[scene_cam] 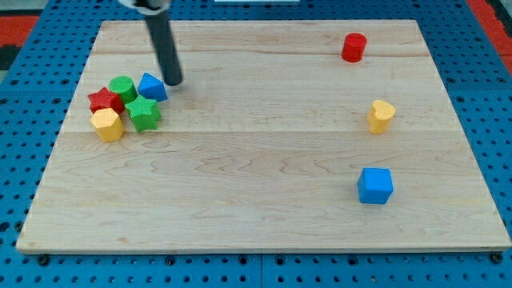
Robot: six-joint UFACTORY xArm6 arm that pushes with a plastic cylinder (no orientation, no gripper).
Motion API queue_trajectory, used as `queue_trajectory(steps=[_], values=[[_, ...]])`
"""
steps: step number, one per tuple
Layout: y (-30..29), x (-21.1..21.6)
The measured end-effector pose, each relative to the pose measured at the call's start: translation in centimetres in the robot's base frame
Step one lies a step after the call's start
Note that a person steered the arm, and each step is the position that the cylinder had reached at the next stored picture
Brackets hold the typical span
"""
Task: Place the red circle close to the blue triangle
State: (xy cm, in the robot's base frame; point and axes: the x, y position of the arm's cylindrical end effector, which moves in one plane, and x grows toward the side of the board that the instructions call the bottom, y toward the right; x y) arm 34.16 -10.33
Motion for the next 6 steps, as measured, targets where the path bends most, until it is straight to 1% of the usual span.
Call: queue_trajectory(steps=[1, 2, 3, 4, 5, 6], values=[[12.2, 0.8], [23.7, -0.4], [33.2, -4.5], [34.7, -9.6], [25.5, -9.8], [14.8, -5.2]])
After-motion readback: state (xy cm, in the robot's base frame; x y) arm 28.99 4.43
